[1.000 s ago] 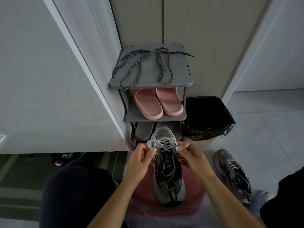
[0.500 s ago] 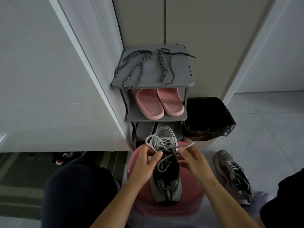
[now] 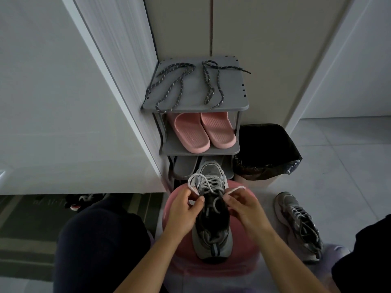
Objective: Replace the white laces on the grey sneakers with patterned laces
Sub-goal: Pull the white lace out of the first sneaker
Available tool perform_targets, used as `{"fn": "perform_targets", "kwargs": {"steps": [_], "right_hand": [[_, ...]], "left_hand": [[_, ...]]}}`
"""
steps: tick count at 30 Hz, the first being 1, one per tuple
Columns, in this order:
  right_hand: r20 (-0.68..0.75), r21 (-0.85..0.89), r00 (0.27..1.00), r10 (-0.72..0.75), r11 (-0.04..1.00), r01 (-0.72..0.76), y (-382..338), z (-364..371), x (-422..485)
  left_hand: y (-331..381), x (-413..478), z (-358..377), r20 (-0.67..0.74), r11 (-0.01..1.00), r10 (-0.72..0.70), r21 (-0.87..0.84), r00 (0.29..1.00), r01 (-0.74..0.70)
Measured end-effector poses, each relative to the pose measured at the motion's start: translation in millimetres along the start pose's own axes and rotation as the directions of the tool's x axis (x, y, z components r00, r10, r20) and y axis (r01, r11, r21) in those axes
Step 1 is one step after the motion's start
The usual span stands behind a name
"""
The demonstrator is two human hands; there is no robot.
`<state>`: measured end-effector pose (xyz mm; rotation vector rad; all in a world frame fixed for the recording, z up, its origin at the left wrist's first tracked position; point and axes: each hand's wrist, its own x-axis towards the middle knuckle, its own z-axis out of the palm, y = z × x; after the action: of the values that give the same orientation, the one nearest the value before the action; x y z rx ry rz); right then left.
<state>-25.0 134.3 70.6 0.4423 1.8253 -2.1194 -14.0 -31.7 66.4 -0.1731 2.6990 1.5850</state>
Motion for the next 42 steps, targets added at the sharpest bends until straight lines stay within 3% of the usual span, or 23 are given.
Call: {"fn": "perform_targets", "kwargs": {"steps": [3, 8, 11, 13, 15, 17, 20, 22, 25, 28, 31, 34, 36, 38, 40, 42], "right_hand": [[-0.091, -0.036, 0.990, -0.104, 0.994, 0.101, -2.6, 2.8, -2.6], [-0.266, 0.260, 0.960, -0.090, 0.952, 0.161, -20.5, -19.2, -2.1], [-0.154, 0.231, 0.988, -0.018, 0.971, 0.054, -21.1, -22.2, -2.4], [-0.019, 0.057, 1.000, 0.004, 0.998, -0.003, -10.8, -13.6, -5.3], [0.007, -0.091, 0.999, -0.031, 0.995, 0.032, -0.8, -4.8, -6.8], [-0.072, -0.047, 0.994, -0.077, 0.996, 0.074, -2.3, -4.3, -5.2], [-0.272, 0.229, 0.958, -0.088, 0.961, 0.153, -18.3, -26.4, 2.1], [-0.352, 0.257, 0.931, -0.096, 0.946, 0.195, -26.3, -49.7, 6.6], [-0.217, 0.147, 0.974, -0.061, 0.985, 0.095, -27.3, -57.2, 3.6], [-0.004, -0.210, 0.999, -0.048, 0.977, 0.046, -15.4, -30.4, -4.4], [0.117, -0.530, 0.983, -0.139, 0.829, 0.181, -2.9, -2.9, -11.0], [0.100, -0.735, 0.986, -0.130, 0.659, 0.161, 2.7, 3.1, -13.3], [0.085, -0.800, 0.982, -0.170, 0.576, 0.169, 3.3, -3.3, -12.2], [0.065, -0.791, 0.981, -0.184, 0.589, 0.163, 2.1, -9.4, -12.2], [0.038, -0.748, 0.991, -0.132, 0.653, 0.116, -0.1, -10.1, -14.9], [0.037, -0.736, 0.993, -0.110, 0.670, 0.102, 0.8, -8.4, -16.0]], "left_hand": [[-0.1, -2.7, 1.0, -0.025, 1.000, 0.023, -0.001, 0.999, -0.023], [2.9, -2.8, -0.6, -0.039, 0.999, 0.029, -0.012, 0.999, -0.030], [2.5, -4.0, 1.2, -0.043, 1.000, 0.017, -0.023, 0.999, -0.018], [0.9, -5.0, 3.0, -0.043, 1.000, 0.018, -0.020, 0.999, -0.019], [-0.1, -5.9, 3.5, -0.041, 0.999, 0.024, -0.026, 0.999, -0.025], [0.8, -6.4, 2.4, -0.050, 0.999, 0.040, -0.007, 0.998, -0.041], [0.5, -4.7, -0.6, -0.089, 0.999, 0.042, 0.014, 0.995, -0.041], [-1.6, -3.7, -0.9, -0.090, 0.999, 0.040, 0.004, 0.995, -0.040], [0.1, -4.7, 1.3, -0.004, 0.999, 0.015, -0.040, 1.000, -0.016], [1.8, -2.2, 0.9, -0.018, 0.999, 0.030, -0.019, 0.999, -0.031], [-0.4, -0.7, -0.8, -0.060, 0.995, 0.089, 0.048, 0.994, -0.086], [7.9, -0.8, -2.9, -0.168, 0.995, 0.097, 0.047, 0.981, -0.091], [19.5, 4.4, -13.9, -0.277, 0.992, -0.008, -0.122, 0.961, -0.026], [23.7, 14.3, -29.4, -0.319, 0.953, -0.122, -0.303, 0.940, 0.021], [20.7, 18.5, -37.1, -0.235, 0.916, -0.191, -0.391, 0.953, 0.087], [17.3, 11.7, -29.8, -0.071, 0.916, -0.227, -0.356, 0.971, 0.188]]}}
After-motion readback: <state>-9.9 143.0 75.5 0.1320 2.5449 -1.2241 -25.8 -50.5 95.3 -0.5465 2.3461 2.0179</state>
